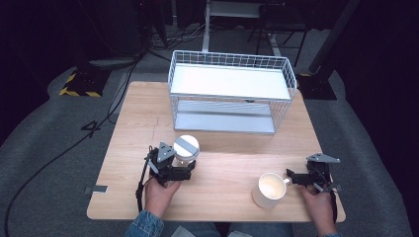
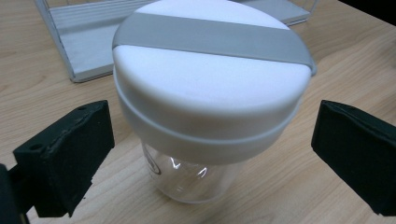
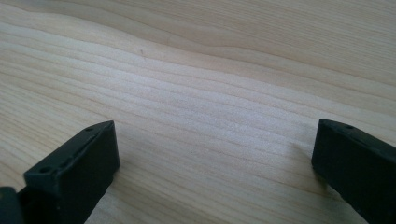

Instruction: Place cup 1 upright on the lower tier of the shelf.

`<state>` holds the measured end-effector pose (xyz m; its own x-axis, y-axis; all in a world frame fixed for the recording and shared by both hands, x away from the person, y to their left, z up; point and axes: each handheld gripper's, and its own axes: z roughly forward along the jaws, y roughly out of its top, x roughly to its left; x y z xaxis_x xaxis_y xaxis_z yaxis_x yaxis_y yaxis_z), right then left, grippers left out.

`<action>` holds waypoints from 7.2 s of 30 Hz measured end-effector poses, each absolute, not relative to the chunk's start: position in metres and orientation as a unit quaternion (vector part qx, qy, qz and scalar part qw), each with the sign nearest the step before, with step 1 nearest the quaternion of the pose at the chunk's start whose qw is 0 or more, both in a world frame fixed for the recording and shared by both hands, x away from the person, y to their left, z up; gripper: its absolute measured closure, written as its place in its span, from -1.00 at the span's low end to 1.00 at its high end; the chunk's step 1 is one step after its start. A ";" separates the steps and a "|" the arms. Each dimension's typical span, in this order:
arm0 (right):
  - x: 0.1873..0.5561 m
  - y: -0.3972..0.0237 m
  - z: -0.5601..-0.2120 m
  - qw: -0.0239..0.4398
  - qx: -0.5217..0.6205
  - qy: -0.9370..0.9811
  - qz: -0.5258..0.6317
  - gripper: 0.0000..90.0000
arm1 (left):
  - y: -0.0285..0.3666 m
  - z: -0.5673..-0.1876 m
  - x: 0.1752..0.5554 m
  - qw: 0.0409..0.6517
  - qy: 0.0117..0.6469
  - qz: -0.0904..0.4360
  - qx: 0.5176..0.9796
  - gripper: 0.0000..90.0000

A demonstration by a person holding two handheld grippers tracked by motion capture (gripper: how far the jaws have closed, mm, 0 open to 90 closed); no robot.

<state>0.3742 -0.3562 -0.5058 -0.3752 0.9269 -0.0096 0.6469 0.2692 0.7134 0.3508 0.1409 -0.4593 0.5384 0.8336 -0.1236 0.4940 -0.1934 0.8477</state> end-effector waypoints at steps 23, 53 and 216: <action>0.374 -0.356 -0.506 0.220 0.514 0.766 0.318 -0.98 | 0.128 -0.470 0.375 0.475 0.440 0.210 0.733 -1.00; 0.374 -0.356 -0.506 0.220 0.514 0.766 0.318 -0.98 | 0.128 -0.462 0.365 0.500 0.422 0.222 0.723 -0.85; 0.374 -0.355 -0.506 0.220 0.511 0.768 0.319 -0.99 | 0.013 -0.439 0.486 0.532 0.405 0.222 0.709 -1.00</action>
